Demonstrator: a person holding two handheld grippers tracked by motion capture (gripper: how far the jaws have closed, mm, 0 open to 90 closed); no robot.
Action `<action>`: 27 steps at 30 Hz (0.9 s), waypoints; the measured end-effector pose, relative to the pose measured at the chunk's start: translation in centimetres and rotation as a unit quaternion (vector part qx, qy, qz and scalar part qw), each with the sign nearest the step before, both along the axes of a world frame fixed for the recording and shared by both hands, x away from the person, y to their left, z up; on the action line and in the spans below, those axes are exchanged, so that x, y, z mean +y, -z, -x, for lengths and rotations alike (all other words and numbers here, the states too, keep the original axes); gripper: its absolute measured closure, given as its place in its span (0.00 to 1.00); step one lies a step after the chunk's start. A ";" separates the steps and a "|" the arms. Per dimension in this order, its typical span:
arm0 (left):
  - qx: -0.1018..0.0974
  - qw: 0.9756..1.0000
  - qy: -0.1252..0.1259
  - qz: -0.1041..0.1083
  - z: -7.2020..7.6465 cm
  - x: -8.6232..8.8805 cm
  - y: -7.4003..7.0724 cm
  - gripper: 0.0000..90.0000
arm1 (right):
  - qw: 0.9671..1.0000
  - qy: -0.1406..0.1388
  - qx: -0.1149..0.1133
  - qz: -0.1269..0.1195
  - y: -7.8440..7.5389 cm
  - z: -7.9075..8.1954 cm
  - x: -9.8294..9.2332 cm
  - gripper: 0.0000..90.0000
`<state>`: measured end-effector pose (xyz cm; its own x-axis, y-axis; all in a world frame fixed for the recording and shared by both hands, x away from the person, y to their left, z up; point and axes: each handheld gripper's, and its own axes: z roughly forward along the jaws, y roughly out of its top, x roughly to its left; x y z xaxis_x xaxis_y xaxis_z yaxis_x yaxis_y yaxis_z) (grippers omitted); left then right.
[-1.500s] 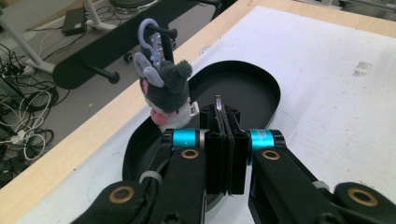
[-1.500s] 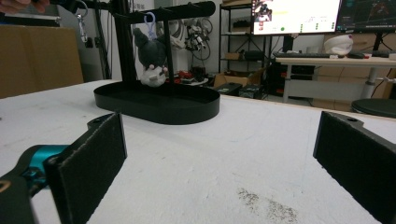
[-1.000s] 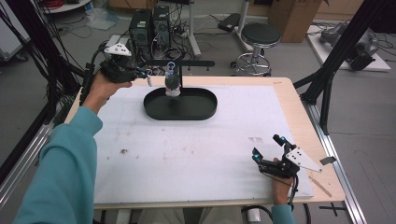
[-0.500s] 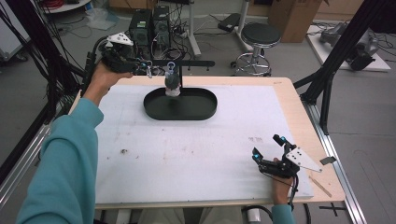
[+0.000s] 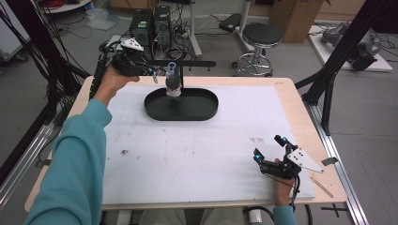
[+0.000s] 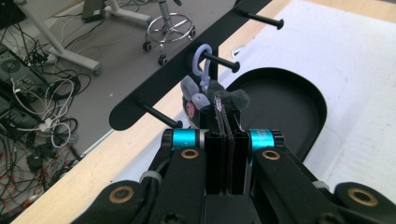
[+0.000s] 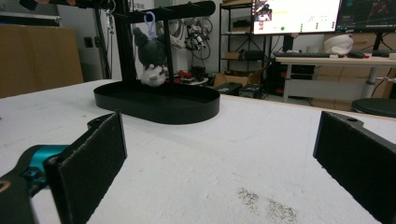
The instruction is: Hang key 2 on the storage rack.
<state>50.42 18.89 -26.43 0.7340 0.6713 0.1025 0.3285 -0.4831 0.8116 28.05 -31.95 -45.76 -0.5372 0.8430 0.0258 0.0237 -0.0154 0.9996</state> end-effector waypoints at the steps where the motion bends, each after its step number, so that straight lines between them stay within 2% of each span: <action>1: 0.001 1.000 -0.002 0.000 -0.1 0.0 0.1 0.98 | 1.000 0.000 0.001 -0.001 0.0 0.0 0.0 0.02; 4: 0.005 1.000 -0.003 -0.006 -0.2 0.2 0.3 0.98 | 1.000 0.000 0.000 0.000 0.0 0.0 0.0 0.02; 7: 0.010 1.000 -0.005 0.000 -0.3 0.3 0.4 0.98 | 1.000 0.000 0.000 -0.001 0.0 0.0 0.0 0.02; 13: 0.010 1.000 -0.005 -0.003 -0.7 0.0 0.7 0.98 | 1.000 0.000 0.000 0.000 0.0 0.0 0.0 0.02; 16: 0.011 1.000 -0.009 0.004 -0.8 0.0 0.8 0.98 | 1.000 0.000 0.000 0.000 0.0 0.0 0.0 0.02; 21: 0.013 1.000 -0.012 -0.001 -0.8 0.2 0.8 0.98 | 1.000 0.000 0.002 -0.001 0.0 0.0 0.0 0.02; 27: 0.015 1.000 -0.019 0.005 -0.9 0.6 0.8 0.98 | 1.000 0.001 0.002 -0.001 0.0 0.0 0.0 0.02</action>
<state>51.34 19.49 -27.22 0.7104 0.6998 0.0747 0.3704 -0.4620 0.8059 28.02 -31.93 -45.75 -0.5362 0.8436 0.0290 0.0269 -0.0173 0.9995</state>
